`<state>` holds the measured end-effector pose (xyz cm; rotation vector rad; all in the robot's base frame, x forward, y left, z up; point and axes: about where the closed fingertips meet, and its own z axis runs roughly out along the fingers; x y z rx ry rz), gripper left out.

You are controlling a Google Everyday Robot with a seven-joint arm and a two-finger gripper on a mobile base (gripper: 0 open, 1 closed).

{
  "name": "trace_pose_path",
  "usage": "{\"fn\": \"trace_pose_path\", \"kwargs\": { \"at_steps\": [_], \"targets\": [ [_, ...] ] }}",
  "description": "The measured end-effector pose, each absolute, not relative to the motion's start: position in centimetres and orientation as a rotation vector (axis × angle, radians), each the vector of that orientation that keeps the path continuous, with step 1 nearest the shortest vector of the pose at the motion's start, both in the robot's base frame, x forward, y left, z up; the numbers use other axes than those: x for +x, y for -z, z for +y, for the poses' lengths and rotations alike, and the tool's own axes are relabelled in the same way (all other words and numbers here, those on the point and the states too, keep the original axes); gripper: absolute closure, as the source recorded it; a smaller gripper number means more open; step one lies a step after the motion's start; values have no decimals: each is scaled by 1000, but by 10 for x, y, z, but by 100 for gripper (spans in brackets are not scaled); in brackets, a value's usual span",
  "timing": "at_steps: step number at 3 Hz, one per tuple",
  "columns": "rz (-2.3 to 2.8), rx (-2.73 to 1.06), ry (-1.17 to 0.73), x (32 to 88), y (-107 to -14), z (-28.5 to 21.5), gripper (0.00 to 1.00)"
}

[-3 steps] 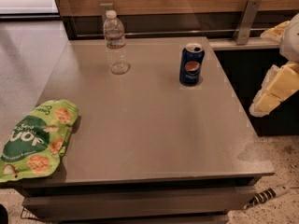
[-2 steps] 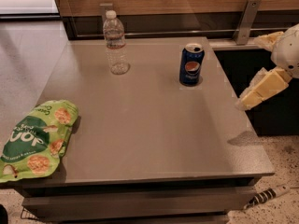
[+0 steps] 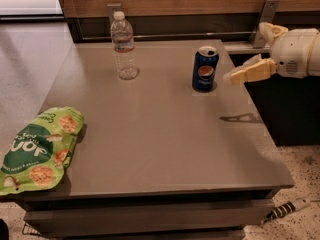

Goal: Move pepsi can near green rice chip bag

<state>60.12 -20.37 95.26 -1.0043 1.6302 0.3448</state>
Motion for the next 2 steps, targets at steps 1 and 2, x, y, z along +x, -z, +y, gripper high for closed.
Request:
{"fn": "trace_pose_path", "kwargs": {
  "at_steps": [1, 2],
  "targets": [
    [1557, -912, -419, 629, -957, -191, 0],
    [1557, -912, -419, 629, -957, -191, 0]
  ]
}}
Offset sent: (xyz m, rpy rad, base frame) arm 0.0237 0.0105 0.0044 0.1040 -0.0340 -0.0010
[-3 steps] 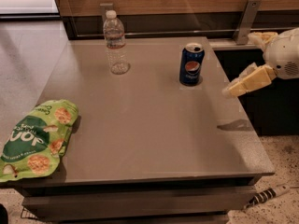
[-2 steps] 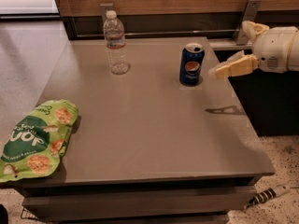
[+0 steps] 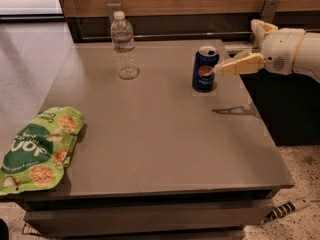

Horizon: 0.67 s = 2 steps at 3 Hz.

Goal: Move pepsi can near green rice chip bag

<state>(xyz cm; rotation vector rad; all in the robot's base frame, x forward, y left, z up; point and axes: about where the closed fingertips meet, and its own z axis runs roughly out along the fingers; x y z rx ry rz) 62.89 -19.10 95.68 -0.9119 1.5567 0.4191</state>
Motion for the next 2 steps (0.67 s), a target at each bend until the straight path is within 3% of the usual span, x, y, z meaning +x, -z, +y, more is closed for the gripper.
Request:
{"fn": "trace_pose_path", "kwargs": {
  "at_steps": [2],
  "targets": [
    [1567, -829, -566, 655, -908, -171, 0]
  ]
}}
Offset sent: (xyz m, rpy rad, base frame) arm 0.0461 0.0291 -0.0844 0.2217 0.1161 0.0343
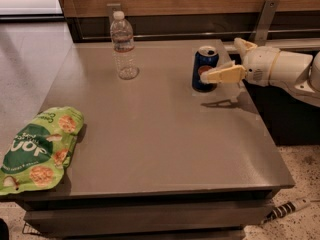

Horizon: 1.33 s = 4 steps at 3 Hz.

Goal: Move pepsi can near green rice chip bag

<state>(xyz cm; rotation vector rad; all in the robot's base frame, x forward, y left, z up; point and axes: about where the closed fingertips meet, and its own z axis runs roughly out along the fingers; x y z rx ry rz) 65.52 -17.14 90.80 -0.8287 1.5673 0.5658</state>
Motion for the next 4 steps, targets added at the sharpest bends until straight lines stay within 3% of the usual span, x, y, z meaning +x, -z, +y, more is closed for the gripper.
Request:
{"fn": "trace_pose_path", "kwargs": {
  "at_steps": [1, 2, 4],
  "targets": [
    [1568, -794, -614, 665, -892, -160, 0],
    [1567, -785, -631, 667, -882, -142, 16],
    [1565, -789, -640, 668, -881, -134, 62]
  ]
}}
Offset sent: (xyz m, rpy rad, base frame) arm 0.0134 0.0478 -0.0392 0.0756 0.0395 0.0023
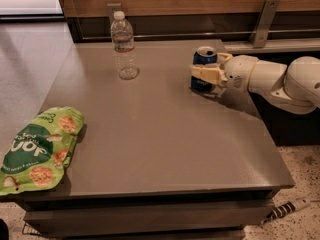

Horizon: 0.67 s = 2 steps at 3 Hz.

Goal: Move pepsi can near green rice chip bag

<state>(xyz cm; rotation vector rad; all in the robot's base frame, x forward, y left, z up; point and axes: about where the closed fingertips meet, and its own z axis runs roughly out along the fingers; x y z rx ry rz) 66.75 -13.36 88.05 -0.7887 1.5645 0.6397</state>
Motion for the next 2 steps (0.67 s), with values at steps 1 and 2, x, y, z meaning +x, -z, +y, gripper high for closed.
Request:
{"fn": "trace_pose_path", "kwargs": {
  "at_steps": [1, 2],
  "targets": [
    [1563, -792, -643, 668, -881, -131, 85],
    [1562, -795, -647, 668, -881, -128, 100]
  ]
}}
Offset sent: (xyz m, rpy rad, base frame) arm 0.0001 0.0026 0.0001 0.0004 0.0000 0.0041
